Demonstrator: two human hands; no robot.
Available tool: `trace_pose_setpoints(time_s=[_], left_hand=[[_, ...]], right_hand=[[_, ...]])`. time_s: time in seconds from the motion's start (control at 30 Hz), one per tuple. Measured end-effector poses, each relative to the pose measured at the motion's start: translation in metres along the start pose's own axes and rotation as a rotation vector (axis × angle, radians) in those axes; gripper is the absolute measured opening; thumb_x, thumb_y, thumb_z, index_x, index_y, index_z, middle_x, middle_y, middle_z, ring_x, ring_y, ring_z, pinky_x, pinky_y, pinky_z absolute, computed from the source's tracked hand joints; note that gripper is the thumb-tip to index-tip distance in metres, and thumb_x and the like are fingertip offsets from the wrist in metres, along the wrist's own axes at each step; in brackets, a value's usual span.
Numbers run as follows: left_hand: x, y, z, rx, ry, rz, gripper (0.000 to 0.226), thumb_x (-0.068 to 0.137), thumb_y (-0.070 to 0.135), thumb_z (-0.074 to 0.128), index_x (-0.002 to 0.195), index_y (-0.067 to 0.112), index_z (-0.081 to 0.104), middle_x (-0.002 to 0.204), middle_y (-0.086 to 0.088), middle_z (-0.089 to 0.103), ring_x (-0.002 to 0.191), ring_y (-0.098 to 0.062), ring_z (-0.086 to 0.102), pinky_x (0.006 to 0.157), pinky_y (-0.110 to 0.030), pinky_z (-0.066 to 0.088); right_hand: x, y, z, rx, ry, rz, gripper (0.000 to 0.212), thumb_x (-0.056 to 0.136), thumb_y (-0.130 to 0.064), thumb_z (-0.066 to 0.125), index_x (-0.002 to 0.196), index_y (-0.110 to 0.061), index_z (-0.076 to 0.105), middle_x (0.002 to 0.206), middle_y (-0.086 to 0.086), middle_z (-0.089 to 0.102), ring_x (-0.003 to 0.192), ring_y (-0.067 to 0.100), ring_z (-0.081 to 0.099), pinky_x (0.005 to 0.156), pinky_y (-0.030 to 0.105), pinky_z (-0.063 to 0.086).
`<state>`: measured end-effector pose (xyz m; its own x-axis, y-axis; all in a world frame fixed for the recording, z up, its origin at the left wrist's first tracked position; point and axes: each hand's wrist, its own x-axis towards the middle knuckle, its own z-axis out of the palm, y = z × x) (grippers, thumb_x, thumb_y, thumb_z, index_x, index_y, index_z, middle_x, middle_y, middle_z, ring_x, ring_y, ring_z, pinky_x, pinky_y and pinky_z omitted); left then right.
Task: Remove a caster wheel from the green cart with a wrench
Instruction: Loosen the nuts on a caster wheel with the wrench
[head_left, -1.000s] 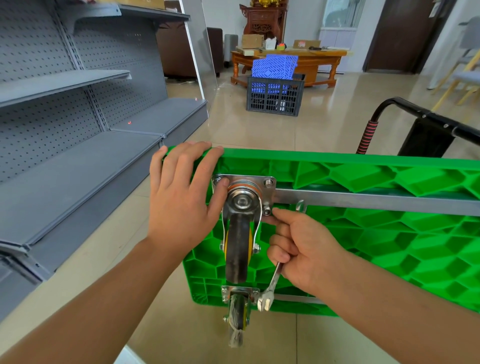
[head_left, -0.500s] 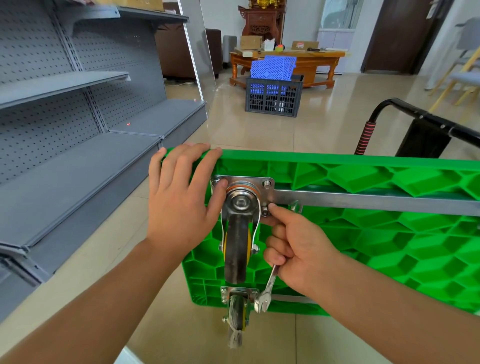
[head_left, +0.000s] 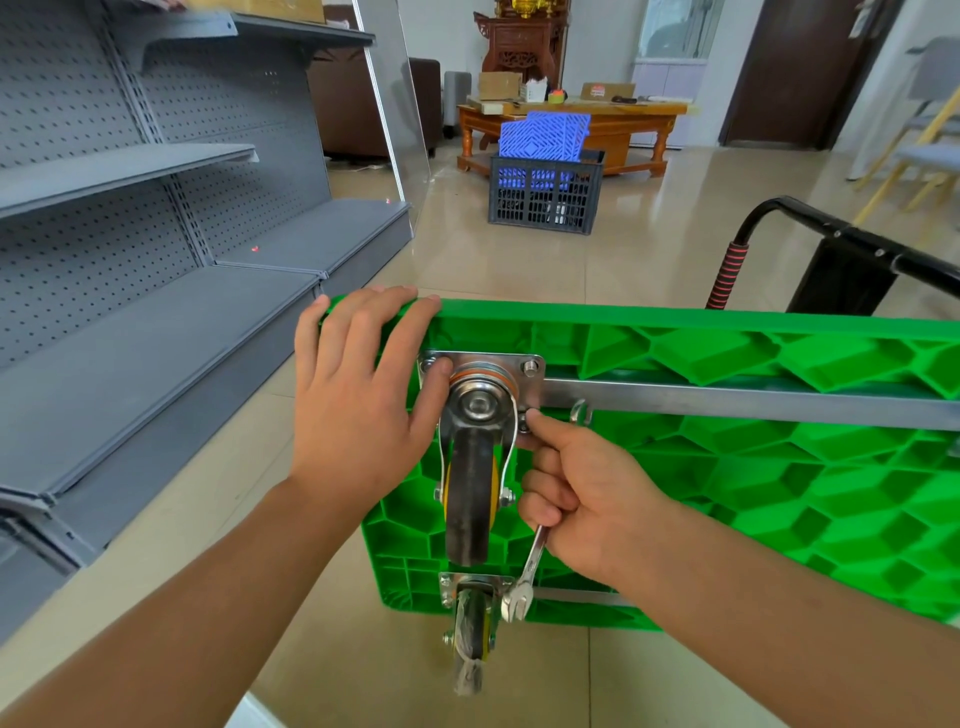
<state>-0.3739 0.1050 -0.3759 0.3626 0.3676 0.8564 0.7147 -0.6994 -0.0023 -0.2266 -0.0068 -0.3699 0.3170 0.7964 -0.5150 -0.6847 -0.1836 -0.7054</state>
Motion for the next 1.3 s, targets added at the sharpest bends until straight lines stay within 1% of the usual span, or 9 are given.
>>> trace_pose_setpoints(time_s=[0.23,0.33,0.53,0.63,0.77,0.87,1.03,1.13,1.3], left_hand=[[0.001,0.001,-0.002,-0.010,-0.022,-0.007,0.043,0.101,0.033,0.055,0.137,0.011,0.059,0.136,-0.009,0.058,0.130,-0.034,0.052,0.118,-0.054,0.025],[0.003,0.002,-0.005,-0.026,-0.047,-0.013,0.043,0.101,0.034,0.055,0.137,0.011,0.059,0.137,-0.009,0.058,0.130,-0.034,0.051,0.119,-0.054,0.025],[0.008,0.019,-0.018,-0.133,-0.113,-0.128,0.044,0.099,0.036,0.052,0.135,0.011,0.059,0.135,-0.004,0.056,0.132,-0.030,0.048,0.125,-0.051,0.015],[0.013,0.042,-0.024,-0.206,-0.101,-0.034,0.038,0.098,0.027,0.059,0.130,0.008,0.064,0.128,-0.006,0.062,0.122,-0.031,0.054,0.119,-0.049,0.029],[0.022,0.072,-0.035,-0.264,-0.101,0.071,0.025,0.097,0.021,0.059,0.115,0.007,0.071,0.114,-0.006,0.068,0.107,-0.029,0.061,0.098,-0.042,0.046],[0.020,0.104,-0.038,-0.314,-0.192,0.116,0.025,0.098,0.023,0.055,0.111,0.009,0.071,0.107,-0.005,0.067,0.100,-0.024,0.059,0.091,-0.038,0.048],[-0.011,0.156,-0.013,-0.439,-0.427,0.052,0.033,0.096,0.032,0.046,0.111,0.013,0.068,0.102,0.000,0.064,0.097,-0.019,0.059,0.090,-0.032,0.048],[-0.040,0.175,0.011,-0.506,-0.543,0.002,0.024,0.095,0.028,0.054,0.109,0.013,0.068,0.100,0.000,0.065,0.096,-0.019,0.060,0.089,-0.026,0.046],[-0.094,0.197,0.048,-0.489,-0.835,-0.008,0.018,0.093,0.022,0.057,0.102,0.010,0.067,0.097,-0.008,0.064,0.094,-0.029,0.062,0.085,-0.040,0.051]], right_hand=[[-0.001,0.000,-0.002,-0.047,0.020,-0.022,0.017,0.096,-0.021,0.065,0.092,-0.006,0.067,0.043,-0.008,0.022,0.032,0.007,0.018,0.031,0.020,0.017],[-0.003,-0.001,-0.008,-0.080,0.030,-0.018,0.020,0.096,-0.024,0.066,0.100,-0.005,0.067,0.043,-0.008,0.021,0.033,0.008,0.017,0.032,0.021,0.016],[-0.012,-0.013,-0.018,-0.104,0.036,-0.057,0.023,0.094,-0.028,0.068,0.099,-0.005,0.068,0.046,-0.008,0.019,0.034,0.008,0.016,0.033,0.021,0.016],[-0.022,-0.023,-0.023,-0.126,0.028,-0.079,0.026,0.094,-0.030,0.068,0.103,-0.005,0.068,0.046,-0.007,0.020,0.036,0.009,0.015,0.035,0.022,0.015],[-0.034,-0.037,-0.041,-0.159,0.029,-0.108,0.028,0.093,-0.032,0.070,0.104,-0.006,0.068,0.047,-0.007,0.018,0.036,0.009,0.014,0.036,0.023,0.014],[-0.038,-0.044,-0.063,-0.188,0.034,-0.119,0.028,0.092,-0.033,0.070,0.101,-0.007,0.068,0.047,-0.007,0.017,0.036,0.009,0.014,0.036,0.022,0.014],[-0.038,-0.047,-0.109,-0.237,0.060,-0.108,0.024,0.094,-0.031,0.068,0.096,-0.007,0.067,0.046,-0.008,0.018,0.035,0.009,0.014,0.035,0.019,0.015],[-0.029,-0.039,-0.147,-0.281,0.101,-0.074,0.023,0.096,-0.031,0.065,0.098,-0.008,0.065,0.046,-0.008,0.016,0.035,0.008,0.012,0.035,0.019,0.014],[-0.005,-0.007,-0.213,-0.493,0.161,0.038,0.019,0.098,-0.028,0.061,0.093,-0.009,0.062,0.047,-0.008,0.017,0.037,0.009,0.013,0.037,0.020,0.013]])
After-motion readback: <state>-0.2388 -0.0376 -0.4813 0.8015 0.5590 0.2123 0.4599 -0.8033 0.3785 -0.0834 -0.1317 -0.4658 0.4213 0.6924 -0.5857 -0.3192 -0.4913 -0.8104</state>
